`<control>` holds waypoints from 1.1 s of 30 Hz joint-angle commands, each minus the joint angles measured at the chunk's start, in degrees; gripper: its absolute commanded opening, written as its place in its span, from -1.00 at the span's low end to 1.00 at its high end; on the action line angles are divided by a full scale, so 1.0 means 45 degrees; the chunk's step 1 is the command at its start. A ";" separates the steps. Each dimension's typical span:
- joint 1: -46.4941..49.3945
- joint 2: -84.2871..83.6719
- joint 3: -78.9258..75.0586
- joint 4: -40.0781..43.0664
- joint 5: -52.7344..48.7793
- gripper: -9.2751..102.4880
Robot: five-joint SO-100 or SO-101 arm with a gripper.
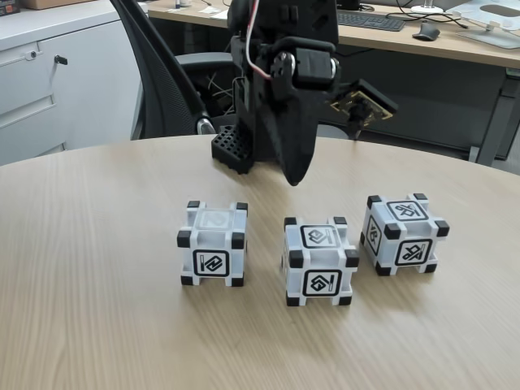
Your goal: Stack cubes from left to right.
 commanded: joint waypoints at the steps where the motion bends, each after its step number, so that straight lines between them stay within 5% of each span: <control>1: 0.0078 -0.0078 -0.0313 -0.1055 -0.0039 -0.84; 7: 0.0078 -0.2227 -0.0977 -0.2578 0.0098 -0.84; 22: 0.0078 -1.0469 -0.8984 -0.2383 0.2207 -0.84; 33: 0.0078 -1.4004 -0.9668 -0.2363 0.3223 -0.84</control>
